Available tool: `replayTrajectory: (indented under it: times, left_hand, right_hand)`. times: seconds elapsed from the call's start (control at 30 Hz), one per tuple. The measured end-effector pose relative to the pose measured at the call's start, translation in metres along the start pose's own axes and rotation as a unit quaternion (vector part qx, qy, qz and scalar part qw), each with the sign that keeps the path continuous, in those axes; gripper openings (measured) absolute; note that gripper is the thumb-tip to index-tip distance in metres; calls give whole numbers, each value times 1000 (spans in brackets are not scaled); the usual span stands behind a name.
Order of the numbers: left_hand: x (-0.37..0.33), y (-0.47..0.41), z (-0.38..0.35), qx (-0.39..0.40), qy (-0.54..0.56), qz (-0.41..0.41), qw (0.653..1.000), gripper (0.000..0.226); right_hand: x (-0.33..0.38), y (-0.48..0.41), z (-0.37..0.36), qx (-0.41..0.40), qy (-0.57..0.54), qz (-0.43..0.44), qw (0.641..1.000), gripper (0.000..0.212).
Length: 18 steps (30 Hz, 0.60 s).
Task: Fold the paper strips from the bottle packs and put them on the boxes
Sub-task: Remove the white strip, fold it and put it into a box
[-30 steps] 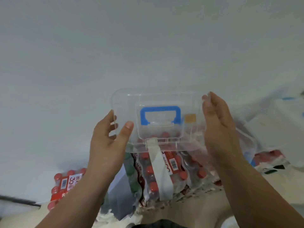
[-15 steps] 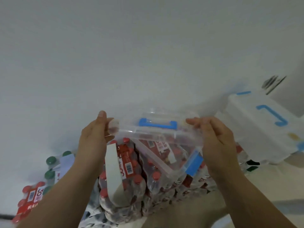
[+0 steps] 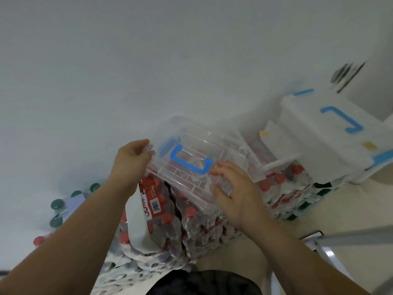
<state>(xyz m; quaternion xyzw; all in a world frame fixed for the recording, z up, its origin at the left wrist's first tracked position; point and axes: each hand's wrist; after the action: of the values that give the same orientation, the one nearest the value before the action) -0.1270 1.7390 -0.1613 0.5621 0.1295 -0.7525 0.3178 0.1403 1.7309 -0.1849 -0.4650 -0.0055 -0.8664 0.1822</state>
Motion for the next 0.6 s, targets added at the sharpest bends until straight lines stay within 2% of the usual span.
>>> replayTrajectory:
  times: [0.13, 0.27, 0.4, 0.6]
  left_hand:
    - [-1, -16, -6, 19, -49, -32, 998, 38]
    - [1, -33, -6, 32, -134, -80, 987, 38]
    - [9, -39, -5, 76, -190, -104, 973, 42]
    - [26, -49, -4, 146, -232, -190, 943, 44]
  right_hand:
    - [-7, 3, -7, -48, 31, -7, 998, 28]
    - [-5, 4, -18, -70, 92, -52, 992, 34]
    - [-3, 2, -29, -112, 78, -105, 985, 43]
    - [-2, 4, -38, -169, 61, -169, 969, 62]
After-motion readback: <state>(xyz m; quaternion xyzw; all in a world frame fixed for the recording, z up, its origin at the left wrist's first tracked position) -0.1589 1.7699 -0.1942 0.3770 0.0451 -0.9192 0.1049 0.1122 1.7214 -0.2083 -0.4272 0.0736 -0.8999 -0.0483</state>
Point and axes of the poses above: each hand's wrist, its own y-axis away from the middle knuckle, its own z-axis out of the back of the hand, x = y × z, and after that the axes turned 4 degrees about -x, right-handed
